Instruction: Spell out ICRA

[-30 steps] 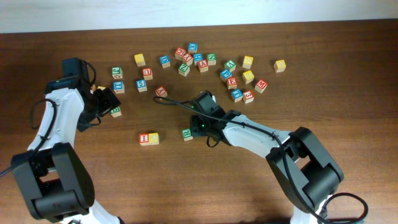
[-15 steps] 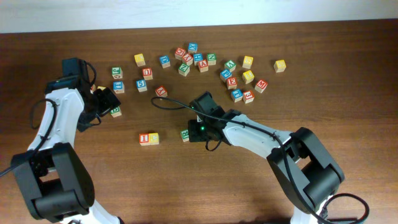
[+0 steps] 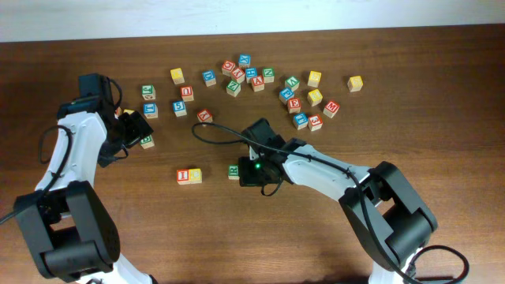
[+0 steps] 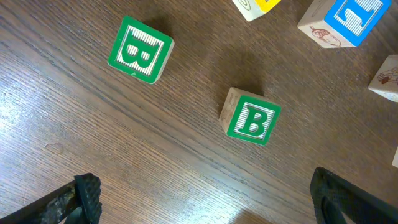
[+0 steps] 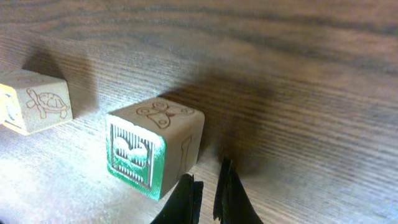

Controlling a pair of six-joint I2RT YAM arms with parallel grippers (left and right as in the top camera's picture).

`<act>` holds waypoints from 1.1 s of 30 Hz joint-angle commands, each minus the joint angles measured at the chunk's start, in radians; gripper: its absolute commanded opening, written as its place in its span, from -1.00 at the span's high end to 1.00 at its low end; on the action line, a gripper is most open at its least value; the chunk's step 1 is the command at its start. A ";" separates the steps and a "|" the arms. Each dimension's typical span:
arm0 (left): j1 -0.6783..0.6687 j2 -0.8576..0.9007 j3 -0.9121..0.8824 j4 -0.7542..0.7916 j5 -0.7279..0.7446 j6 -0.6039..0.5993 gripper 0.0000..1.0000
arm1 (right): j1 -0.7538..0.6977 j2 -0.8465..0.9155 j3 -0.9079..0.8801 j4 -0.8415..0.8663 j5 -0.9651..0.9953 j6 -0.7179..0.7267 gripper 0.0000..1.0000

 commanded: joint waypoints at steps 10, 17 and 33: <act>0.002 0.003 0.009 -0.001 0.007 0.005 -0.98 | 0.071 0.017 -0.020 0.049 0.005 0.088 0.90; 0.001 0.003 0.009 -0.001 0.007 0.005 -0.98 | 0.084 0.017 -0.020 0.026 0.010 0.087 0.90; 0.002 0.003 0.009 -0.001 0.007 0.005 -0.98 | -0.087 0.017 -0.020 0.024 0.259 0.083 0.91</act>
